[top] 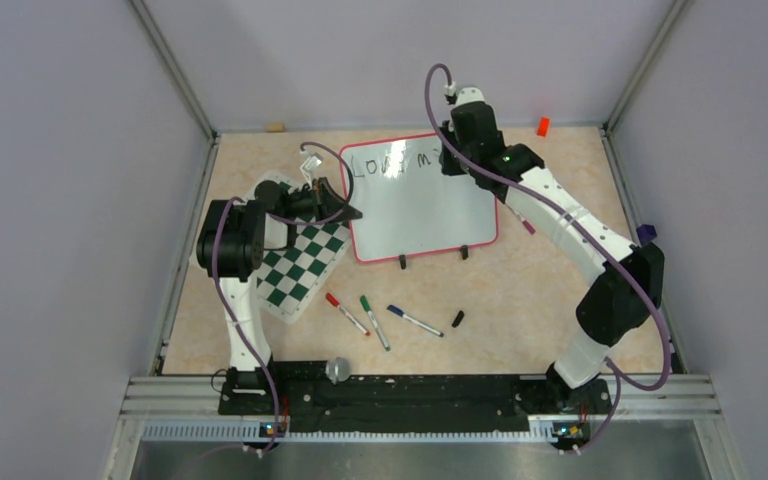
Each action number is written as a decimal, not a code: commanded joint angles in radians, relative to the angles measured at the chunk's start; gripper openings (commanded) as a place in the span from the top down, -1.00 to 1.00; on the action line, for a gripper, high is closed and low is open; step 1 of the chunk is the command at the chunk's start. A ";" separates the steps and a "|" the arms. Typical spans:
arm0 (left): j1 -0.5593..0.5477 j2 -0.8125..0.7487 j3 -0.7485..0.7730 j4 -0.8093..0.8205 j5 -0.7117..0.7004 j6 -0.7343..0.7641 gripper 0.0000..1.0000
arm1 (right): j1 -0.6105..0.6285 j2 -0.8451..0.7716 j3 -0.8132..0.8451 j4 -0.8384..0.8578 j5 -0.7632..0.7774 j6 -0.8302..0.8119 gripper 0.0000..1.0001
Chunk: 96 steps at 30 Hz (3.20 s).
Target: Write a sentence on the whiteboard
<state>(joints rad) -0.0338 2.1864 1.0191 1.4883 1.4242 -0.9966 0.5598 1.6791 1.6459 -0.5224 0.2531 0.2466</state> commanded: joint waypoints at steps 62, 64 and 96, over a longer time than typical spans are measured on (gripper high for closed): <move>-0.005 -0.014 0.004 0.132 0.025 0.056 1.00 | -0.018 -0.044 -0.038 -0.037 0.021 0.030 1.00; -0.005 -0.013 0.004 0.132 0.025 0.056 1.00 | -0.018 -0.053 -0.023 -0.035 -0.006 0.026 1.00; -0.005 -0.015 0.002 0.132 0.026 0.058 1.00 | -0.047 0.026 0.127 0.002 0.016 -0.014 1.00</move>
<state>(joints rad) -0.0341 2.1864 1.0191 1.4918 1.4242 -0.9939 0.5201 1.7027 1.7355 -0.5499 0.2504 0.2413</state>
